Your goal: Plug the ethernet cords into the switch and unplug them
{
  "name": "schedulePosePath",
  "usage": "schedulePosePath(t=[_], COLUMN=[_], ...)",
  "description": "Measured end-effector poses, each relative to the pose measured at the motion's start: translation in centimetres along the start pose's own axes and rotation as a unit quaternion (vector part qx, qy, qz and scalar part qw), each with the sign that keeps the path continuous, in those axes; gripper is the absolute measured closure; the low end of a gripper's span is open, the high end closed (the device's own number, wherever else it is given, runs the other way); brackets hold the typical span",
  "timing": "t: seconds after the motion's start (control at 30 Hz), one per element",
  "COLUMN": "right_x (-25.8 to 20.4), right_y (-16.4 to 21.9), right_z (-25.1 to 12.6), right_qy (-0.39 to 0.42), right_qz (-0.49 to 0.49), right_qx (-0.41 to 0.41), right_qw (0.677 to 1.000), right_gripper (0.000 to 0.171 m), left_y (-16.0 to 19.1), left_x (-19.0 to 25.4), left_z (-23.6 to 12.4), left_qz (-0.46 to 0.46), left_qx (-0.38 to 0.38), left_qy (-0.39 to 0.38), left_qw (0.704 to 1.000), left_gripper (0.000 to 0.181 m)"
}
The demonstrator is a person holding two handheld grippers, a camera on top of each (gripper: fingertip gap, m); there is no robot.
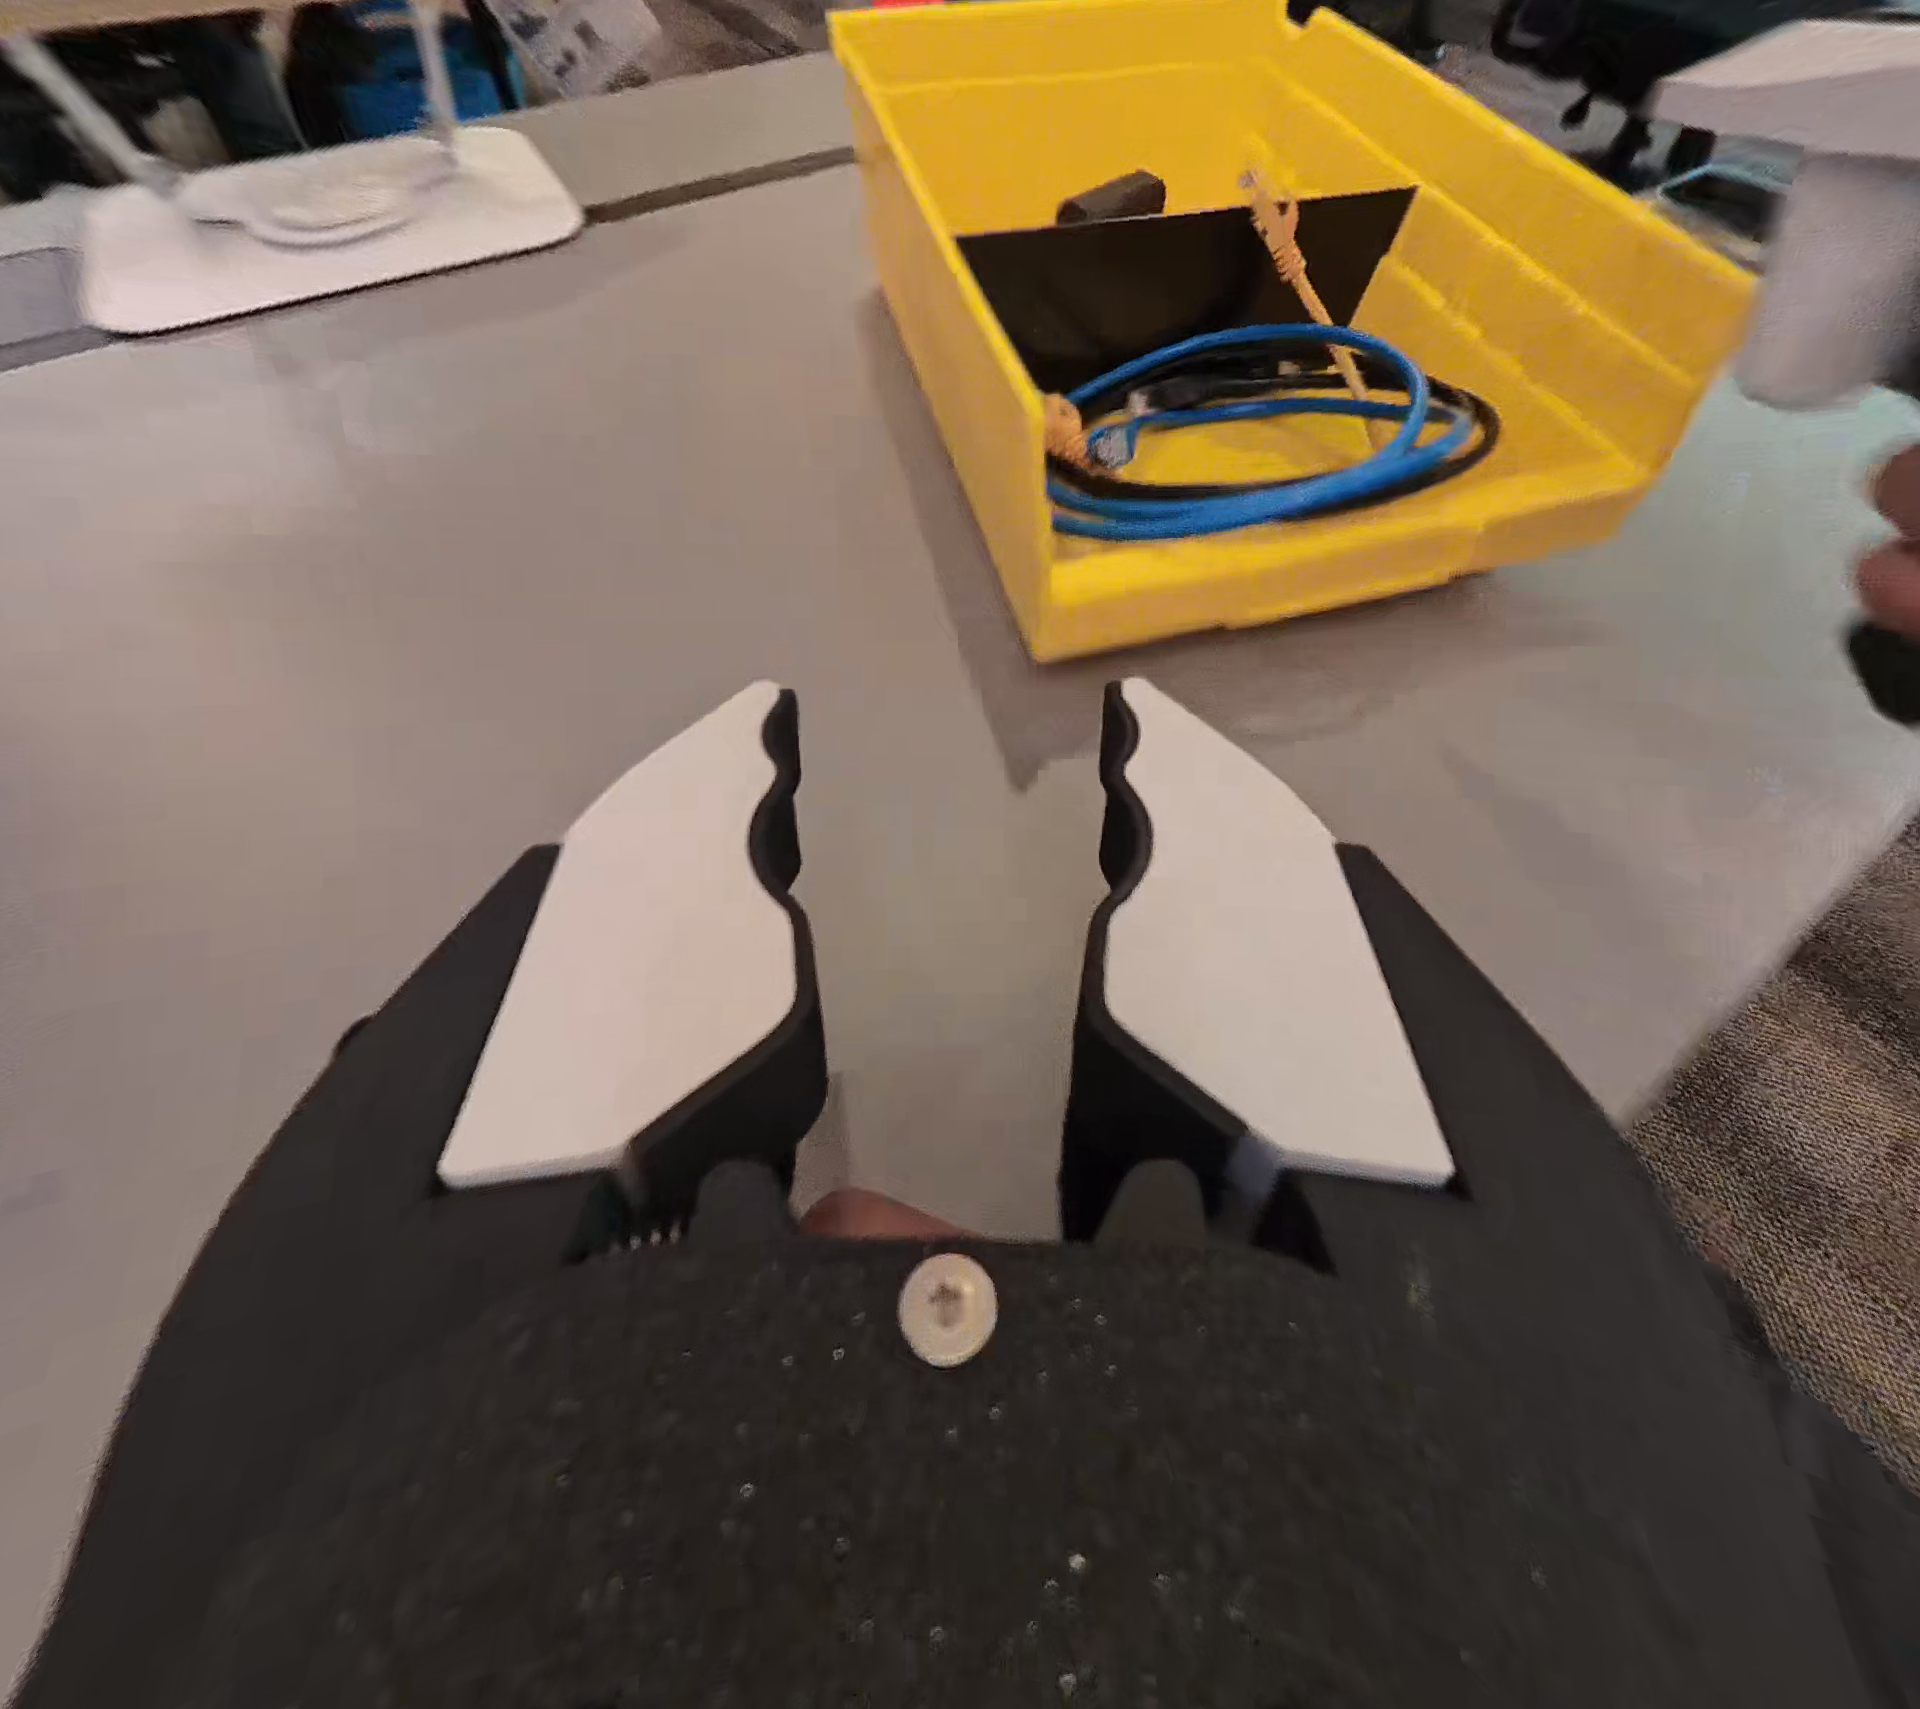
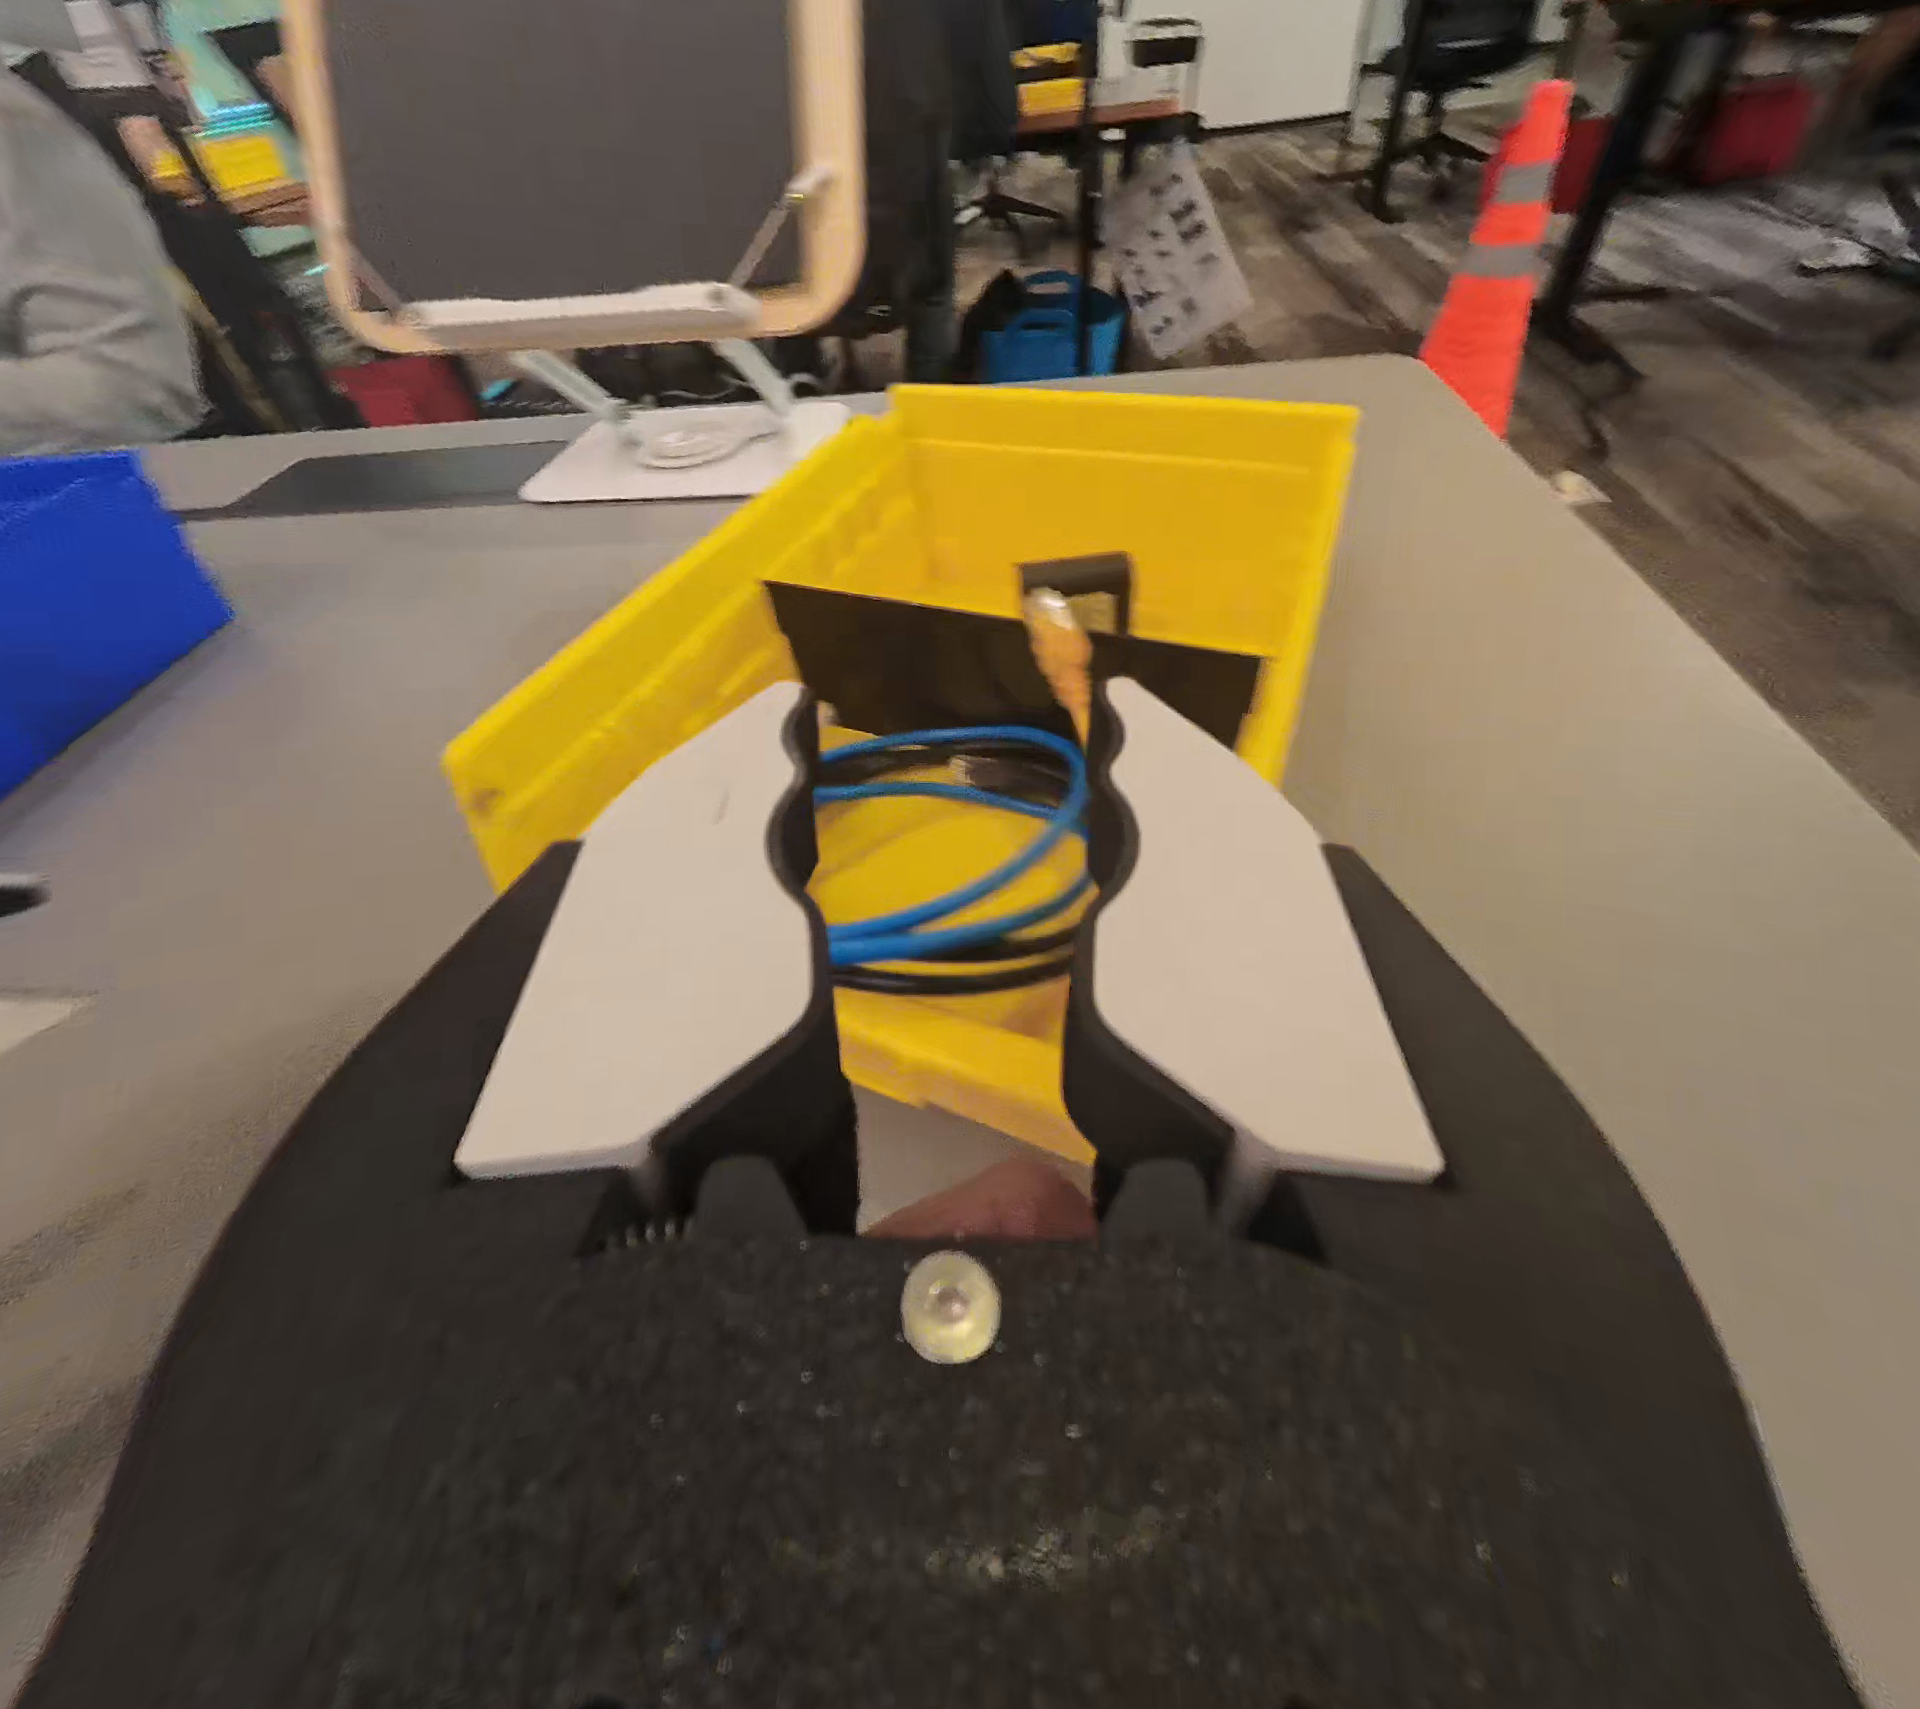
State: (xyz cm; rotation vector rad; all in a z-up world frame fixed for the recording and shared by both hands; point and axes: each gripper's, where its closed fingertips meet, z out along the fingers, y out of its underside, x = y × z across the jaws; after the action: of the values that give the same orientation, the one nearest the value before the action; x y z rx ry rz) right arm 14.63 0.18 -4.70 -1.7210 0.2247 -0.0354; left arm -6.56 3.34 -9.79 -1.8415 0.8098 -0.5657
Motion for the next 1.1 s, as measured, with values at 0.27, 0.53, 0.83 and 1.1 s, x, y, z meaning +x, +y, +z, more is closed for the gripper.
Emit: schedulePosePath(t=[0.27,0.53,0.83,1.1], right_x=[4.4,5.8,-9.7,-20.4], right_y=[5.5,7.8,4.4,8.6], right_z=[-0.2,2.7,6.9,10.2], right_qy=[0.084,0.133,0.028,-0.043], right_qz=[0.022,0.032,-0.032,-0.043], right_qx=[-0.061,-0.117,-0.074,-0.141], right_qw=[0.994,0.984,0.996,0.988], right_gripper=[0.144,0.168,0.167,0.166], left_y=[-1.5,-2.6,-3.5,2.3], left_x=[2.1,0.9,-12.5,-21.5], left_z=[12.8,13.0,2.6,-2.8], left_qz=[-0.012,0.01,-0.02,-0.055], left_qx=[-0.027,-0.025,0.015,-0.045], left_qy=[0.024,-0.019,-0.141,-0.197], left_qw=[0.999,0.999,0.99,0.978], left_gripper=[0.153,0.175,0.177,0.176])
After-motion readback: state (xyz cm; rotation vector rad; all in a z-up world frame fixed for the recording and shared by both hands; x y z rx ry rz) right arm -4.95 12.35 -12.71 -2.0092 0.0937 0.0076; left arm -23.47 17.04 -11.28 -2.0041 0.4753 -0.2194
